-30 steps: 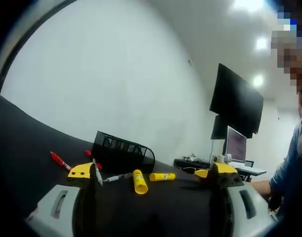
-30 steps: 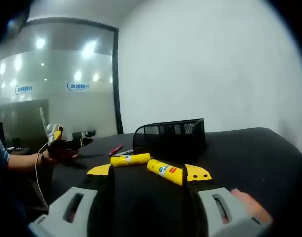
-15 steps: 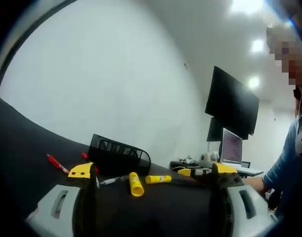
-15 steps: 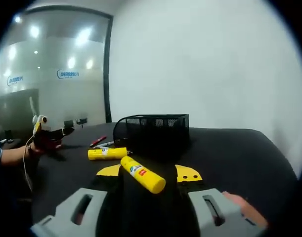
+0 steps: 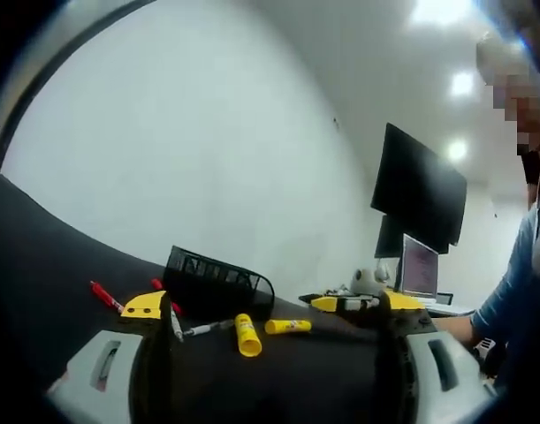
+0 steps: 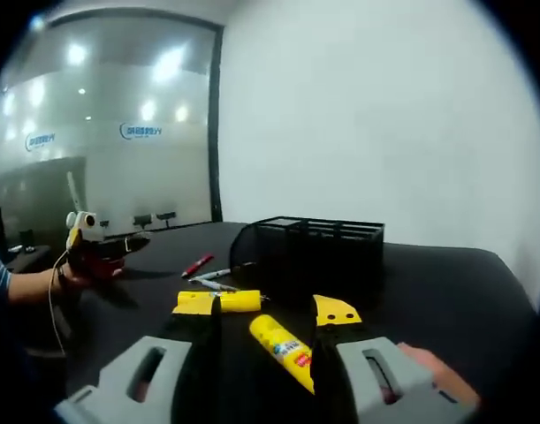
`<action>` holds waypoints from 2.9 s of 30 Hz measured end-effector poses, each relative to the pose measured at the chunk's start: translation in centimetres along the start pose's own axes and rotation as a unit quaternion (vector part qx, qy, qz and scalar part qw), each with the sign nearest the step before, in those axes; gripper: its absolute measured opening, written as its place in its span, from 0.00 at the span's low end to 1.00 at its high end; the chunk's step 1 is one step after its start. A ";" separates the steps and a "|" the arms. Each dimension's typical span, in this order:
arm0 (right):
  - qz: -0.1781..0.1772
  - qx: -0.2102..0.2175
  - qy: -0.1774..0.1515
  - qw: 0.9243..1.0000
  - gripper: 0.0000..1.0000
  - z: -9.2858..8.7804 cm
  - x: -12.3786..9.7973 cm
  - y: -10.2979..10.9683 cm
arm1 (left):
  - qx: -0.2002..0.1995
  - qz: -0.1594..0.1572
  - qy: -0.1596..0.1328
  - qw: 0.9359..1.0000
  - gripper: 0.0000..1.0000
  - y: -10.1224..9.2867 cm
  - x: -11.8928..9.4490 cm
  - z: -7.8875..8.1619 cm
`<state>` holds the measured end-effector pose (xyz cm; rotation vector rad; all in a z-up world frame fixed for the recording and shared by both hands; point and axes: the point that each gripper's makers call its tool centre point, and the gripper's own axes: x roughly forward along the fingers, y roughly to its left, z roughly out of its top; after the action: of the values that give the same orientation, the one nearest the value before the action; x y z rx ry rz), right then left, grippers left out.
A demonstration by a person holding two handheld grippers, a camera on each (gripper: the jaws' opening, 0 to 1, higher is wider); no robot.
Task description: Pick up pens and glue sticks and place them into the holder.
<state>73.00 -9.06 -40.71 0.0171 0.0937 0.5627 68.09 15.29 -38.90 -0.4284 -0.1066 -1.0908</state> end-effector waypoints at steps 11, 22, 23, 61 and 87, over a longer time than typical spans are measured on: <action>0.030 -0.017 0.002 0.999 0.35 0.7 3.3 3.5 | -0.006 0.024 -0.003 1.000 0.85 0.8 0.0 0.5; 0.030 -0.035 -0.007 0.999 0.35 0.4 2.1 4.9 | 0.033 0.201 0.057 0.977 0.56 6.7 0.6 0.8; 0.030 -0.035 -0.006 0.999 0.35 0.2 1.8 4.8 | 0.034 0.196 0.058 0.978 0.57 6.8 0.7 1.0; 0.001 0.012 -0.049 0.999 0.33 -2.6 -1.7 2.7 | 0.264 -0.002 0.392 0.881 0.32 15.9 1.6 -1.6; 0.009 0.025 -0.038 0.999 0.32 -3.1 -1.3 2.8 | 0.457 -0.189 0.568 0.658 0.26 17.3 4.0 -4.0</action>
<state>70.08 -7.40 -43.54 0.0884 0.0334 0.5765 84.64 17.20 -46.31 1.2885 0.3892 -1.3787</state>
